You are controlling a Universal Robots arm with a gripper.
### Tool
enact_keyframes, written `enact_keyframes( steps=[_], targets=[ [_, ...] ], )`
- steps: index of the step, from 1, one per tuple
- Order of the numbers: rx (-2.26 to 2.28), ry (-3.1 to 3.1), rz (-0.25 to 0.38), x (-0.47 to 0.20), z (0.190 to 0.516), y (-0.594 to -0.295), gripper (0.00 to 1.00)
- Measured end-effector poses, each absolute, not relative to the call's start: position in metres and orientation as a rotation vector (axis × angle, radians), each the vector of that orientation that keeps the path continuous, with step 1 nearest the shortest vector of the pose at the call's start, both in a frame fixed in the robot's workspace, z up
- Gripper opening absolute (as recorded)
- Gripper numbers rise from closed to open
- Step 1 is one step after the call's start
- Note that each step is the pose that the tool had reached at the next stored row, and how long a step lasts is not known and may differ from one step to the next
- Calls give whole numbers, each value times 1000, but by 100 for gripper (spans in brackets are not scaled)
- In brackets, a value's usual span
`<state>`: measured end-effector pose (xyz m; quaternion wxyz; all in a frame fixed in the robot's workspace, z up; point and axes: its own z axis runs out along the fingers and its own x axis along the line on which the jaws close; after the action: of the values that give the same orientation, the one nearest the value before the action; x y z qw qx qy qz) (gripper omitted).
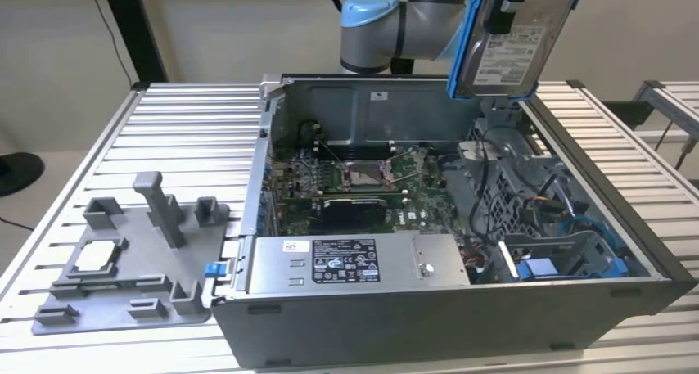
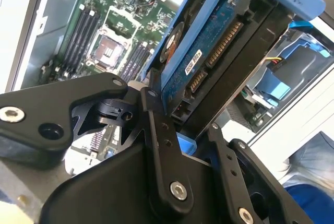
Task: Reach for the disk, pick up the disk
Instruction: 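Pick up the disk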
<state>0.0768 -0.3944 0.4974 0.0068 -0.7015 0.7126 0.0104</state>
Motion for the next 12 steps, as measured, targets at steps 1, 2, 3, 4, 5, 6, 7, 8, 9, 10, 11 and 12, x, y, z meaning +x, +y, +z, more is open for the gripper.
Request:
enact_keyframes(
  steps=[1, 2, 3, 4, 5, 6, 7, 8, 9, 10, 11, 12],
  targets=[
    [-2194, 2229, 33, 77, 497, -395, 0],
    [-2195, 2229, 33, 77, 497, -396, 0],
    [-2195, 2229, 33, 77, 497, -397, 0],
    [-2194, 2229, 33, 77, 497, -398, 0],
    [-2195, 2229, 33, 77, 497, -399, 0],
    [-2195, 2229, 33, 77, 497, -399, 0],
    [-2195, 2229, 33, 77, 497, -400, 0],
    [-2195, 2229, 33, 77, 497, -400, 0],
    [-2195, 2229, 33, 77, 497, -401, 0],
    [-2195, 2229, 33, 77, 497, -401, 0],
    [-2195, 2229, 33, 77, 497, -401, 0],
    [-2195, 2229, 34, 78, 497, -402, 0]
  ],
)
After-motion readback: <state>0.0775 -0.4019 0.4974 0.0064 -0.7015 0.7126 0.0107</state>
